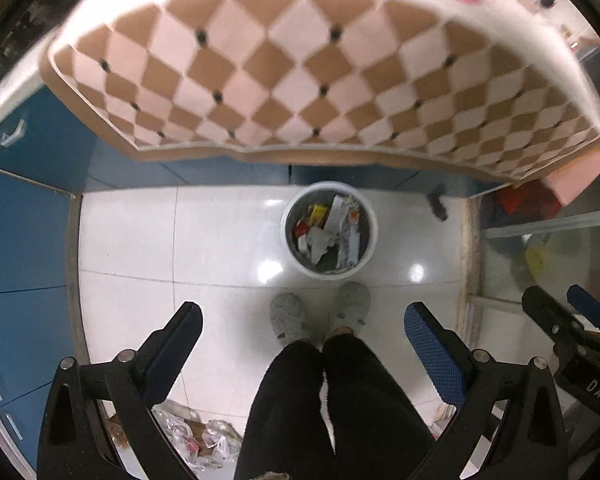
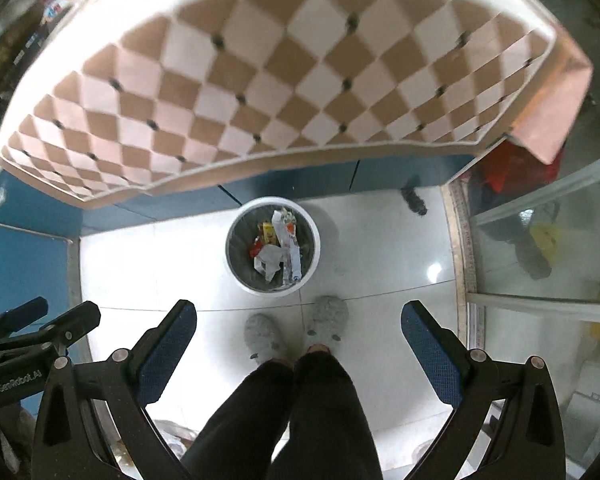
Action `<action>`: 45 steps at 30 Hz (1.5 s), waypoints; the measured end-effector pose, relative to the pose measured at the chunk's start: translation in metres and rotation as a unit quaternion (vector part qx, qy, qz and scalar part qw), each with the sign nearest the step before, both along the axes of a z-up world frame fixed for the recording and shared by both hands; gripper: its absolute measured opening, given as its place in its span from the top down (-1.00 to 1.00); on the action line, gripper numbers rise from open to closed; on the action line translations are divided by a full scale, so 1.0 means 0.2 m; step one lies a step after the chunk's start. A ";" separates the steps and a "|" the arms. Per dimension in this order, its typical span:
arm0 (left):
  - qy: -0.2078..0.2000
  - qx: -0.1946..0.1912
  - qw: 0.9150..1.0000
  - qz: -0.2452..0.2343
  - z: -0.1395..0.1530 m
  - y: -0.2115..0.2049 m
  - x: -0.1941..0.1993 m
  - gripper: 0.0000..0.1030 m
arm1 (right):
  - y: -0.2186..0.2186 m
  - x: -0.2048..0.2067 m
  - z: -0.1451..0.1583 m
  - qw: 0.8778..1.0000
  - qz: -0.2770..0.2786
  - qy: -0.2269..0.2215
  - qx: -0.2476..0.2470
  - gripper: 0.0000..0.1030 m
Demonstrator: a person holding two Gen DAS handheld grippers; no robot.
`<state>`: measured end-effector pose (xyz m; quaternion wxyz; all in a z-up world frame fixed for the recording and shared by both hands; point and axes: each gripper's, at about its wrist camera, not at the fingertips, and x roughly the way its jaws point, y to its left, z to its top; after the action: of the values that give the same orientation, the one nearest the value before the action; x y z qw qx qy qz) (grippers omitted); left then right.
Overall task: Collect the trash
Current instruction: 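Raise both tools back up toward the counter, then grasp the clear plastic bag with the left tool while the right tool grasps the white paper packet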
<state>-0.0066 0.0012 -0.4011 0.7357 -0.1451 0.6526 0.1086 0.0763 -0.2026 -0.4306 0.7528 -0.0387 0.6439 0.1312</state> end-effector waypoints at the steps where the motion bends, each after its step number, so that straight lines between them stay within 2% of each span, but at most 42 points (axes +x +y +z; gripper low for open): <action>1: -0.008 0.000 1.000 -0.002 0.06 0.00 -0.01 -1.00 | -0.01 -0.01 0.08 1.000 0.002 -0.006 0.001 -1.00; 5: -0.035 -0.001 0.999 -0.008 0.24 0.00 -0.02 -1.00 | -0.02 -0.04 0.33 1.000 0.008 -0.020 0.006 -1.00; 8: -0.065 0.014 0.998 -0.009 0.40 0.03 0.01 -1.00 | -0.03 -0.04 0.49 0.999 0.002 -0.027 0.023 -1.00; 11: -0.108 0.039 0.993 -0.004 0.58 0.07 0.10 -1.00 | -0.03 0.01 0.62 0.998 -0.006 -0.036 0.051 -1.00; 15: -0.161 0.073 0.984 0.006 0.71 0.17 0.29 -1.00 | -0.03 0.16 0.74 0.995 -0.029 -0.047 0.089 -1.00; 18: -0.158 0.082 0.984 0.019 0.71 0.27 0.50 -1.00 | -0.04 0.36 0.78 0.991 -0.047 -0.044 0.121 -1.00; 21: -0.136 0.045 0.989 0.044 0.61 0.38 0.74 -1.00 | -0.01 0.59 0.76 0.988 -0.050 -0.041 0.139 -1.00; 22: -0.125 0.034 0.990 0.053 0.57 0.41 0.83 -1.00 | 0.00 0.65 0.75 0.988 -0.048 -0.041 0.139 -1.00; 26: -0.083 0.028 0.994 0.066 0.43 0.47 1.12 -0.99 | 0.02 1.04 0.62 0.987 -0.039 -0.023 0.152 -0.97; 27: -0.064 0.018 0.996 0.067 0.36 0.48 1.22 -0.99 | 0.03 1.16 0.57 0.986 -0.035 -0.019 0.162 -0.64; 28: -0.053 0.012 0.996 0.067 0.31 0.49 1.27 -0.99 | 0.04 1.24 0.53 0.986 -0.031 -0.016 0.163 -0.09; 29: -0.039 0.001 0.997 0.066 0.25 0.49 1.33 -0.99 | 0.07 1.38 0.47 0.988 -0.019 -0.004 0.151 0.09; 32: -0.011 -0.020 0.998 0.067 0.15 0.49 1.44 -0.98 | 0.15 1.63 0.31 0.989 0.010 0.020 0.145 0.30; 33: -0.003 -0.027 0.997 0.070 0.11 0.48 1.47 -0.95 | 0.19 1.69 0.27 0.989 0.022 0.029 0.141 0.52; 34: -0.003 -0.030 0.997 0.074 0.11 0.48 1.48 -0.95 | 0.23 1.74 0.23 0.988 0.035 0.039 0.143 0.70; 36: -0.013 -0.031 0.996 0.077 0.11 0.46 1.51 -0.94 | 0.29 1.80 0.18 0.987 0.054 0.051 0.141 0.80; 38: -0.016 -0.020 0.997 0.079 0.12 0.43 1.53 -0.74 | 0.35 1.85 0.15 0.984 0.078 0.050 0.151 0.87; 40: -0.018 -0.010 0.997 0.075 0.14 0.39 1.54 -0.34 | 0.38 1.87 0.13 0.981 0.090 0.056 0.162 0.90; 41: -0.015 0.007 0.997 0.073 0.16 0.36 1.54 -0.26 | 0.40 1.88 0.13 0.979 0.098 0.061 0.166 0.90; 43: -0.011 0.037 0.997 0.071 0.19 0.34 1.53 0.49 | 0.42 1.89 0.12 0.977 0.112 0.065 0.167 0.90; 45: -0.018 0.040 0.996 0.079 0.23 0.37 1.49 0.77 | 0.42 1.92 0.12 0.975 0.112 0.076 0.174 0.90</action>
<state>0.2921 0.0745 -0.3550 0.7418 -0.1683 0.6209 0.1896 0.4597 -0.1190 -0.4074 0.6773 0.0310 0.6580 0.3276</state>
